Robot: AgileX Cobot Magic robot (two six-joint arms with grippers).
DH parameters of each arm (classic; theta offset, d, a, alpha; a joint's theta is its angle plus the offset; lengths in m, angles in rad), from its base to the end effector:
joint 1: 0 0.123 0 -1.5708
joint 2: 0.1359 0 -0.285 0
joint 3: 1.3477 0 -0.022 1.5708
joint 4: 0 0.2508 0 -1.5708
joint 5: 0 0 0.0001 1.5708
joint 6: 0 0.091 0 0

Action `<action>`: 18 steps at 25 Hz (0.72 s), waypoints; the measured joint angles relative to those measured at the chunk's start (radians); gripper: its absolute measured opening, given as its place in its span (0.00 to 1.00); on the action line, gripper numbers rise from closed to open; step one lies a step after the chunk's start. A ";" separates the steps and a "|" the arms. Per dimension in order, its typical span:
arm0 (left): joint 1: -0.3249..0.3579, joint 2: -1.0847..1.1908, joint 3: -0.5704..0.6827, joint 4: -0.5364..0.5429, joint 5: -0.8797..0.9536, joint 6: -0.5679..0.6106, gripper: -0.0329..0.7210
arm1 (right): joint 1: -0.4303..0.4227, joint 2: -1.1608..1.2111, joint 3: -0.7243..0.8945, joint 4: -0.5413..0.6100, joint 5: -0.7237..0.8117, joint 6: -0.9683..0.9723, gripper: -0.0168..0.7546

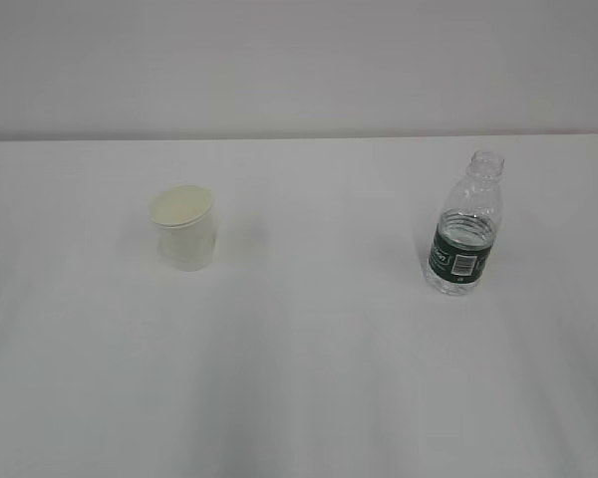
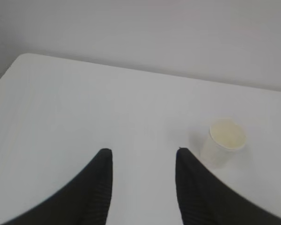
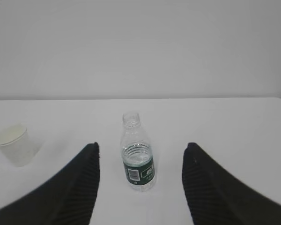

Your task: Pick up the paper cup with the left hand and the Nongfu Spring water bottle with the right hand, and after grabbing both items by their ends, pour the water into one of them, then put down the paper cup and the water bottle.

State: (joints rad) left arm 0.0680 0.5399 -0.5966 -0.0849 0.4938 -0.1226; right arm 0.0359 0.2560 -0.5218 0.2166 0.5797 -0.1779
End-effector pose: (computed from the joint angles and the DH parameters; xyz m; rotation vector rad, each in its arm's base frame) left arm 0.1081 0.0037 0.3279 -0.2273 1.9074 -0.1256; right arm 0.0522 0.0126 0.3197 -0.1131 1.7836 0.1342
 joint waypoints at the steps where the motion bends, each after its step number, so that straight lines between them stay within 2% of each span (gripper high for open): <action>1: 0.000 0.016 -0.002 0.000 -0.027 0.000 0.47 | 0.000 0.028 0.000 0.000 -0.026 -0.012 0.58; 11: 0.000 0.088 -0.034 0.045 -0.202 0.000 0.47 | 0.000 0.213 0.000 0.051 -0.297 -0.034 0.58; 18: 0.000 0.166 -0.034 0.045 -0.313 0.000 0.47 | 0.000 0.335 0.000 0.070 -0.394 -0.036 0.58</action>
State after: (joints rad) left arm 0.0680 0.7064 -0.6311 -0.0401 0.1811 -0.1226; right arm 0.0359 0.5906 -0.5218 0.2861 0.1857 -0.2139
